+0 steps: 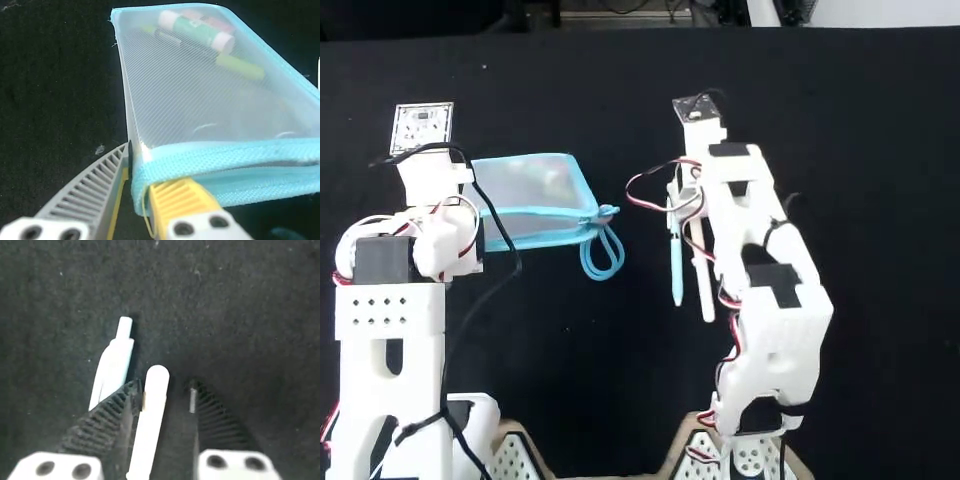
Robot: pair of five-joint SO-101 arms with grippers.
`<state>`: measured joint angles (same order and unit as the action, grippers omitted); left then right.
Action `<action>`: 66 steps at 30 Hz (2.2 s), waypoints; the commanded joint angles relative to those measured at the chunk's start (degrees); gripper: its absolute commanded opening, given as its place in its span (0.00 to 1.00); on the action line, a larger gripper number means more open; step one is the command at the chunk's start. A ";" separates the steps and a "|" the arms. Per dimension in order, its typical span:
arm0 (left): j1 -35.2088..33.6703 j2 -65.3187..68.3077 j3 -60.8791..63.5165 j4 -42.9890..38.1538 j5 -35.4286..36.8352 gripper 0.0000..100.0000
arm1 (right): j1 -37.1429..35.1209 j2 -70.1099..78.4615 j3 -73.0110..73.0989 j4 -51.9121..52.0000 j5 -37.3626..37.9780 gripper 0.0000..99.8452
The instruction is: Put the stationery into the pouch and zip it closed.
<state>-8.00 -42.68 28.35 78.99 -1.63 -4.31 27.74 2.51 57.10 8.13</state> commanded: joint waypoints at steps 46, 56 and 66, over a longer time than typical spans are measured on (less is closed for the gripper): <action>-0.66 -0.35 -0.13 0.26 -0.44 0.03 | -5.98 -40.31 -13.23 35.25 10.29 0.01; -0.66 -0.35 0.66 -0.18 -0.44 0.03 | -16.00 -68.97 8.92 20.04 0.88 0.01; -0.66 -0.35 0.66 -0.18 -0.44 0.03 | -32.62 -95.52 25.89 -5.01 -7.47 0.01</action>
<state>-8.09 -43.03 29.14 78.90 -1.63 -32.70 -61.58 24.75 61.32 1.54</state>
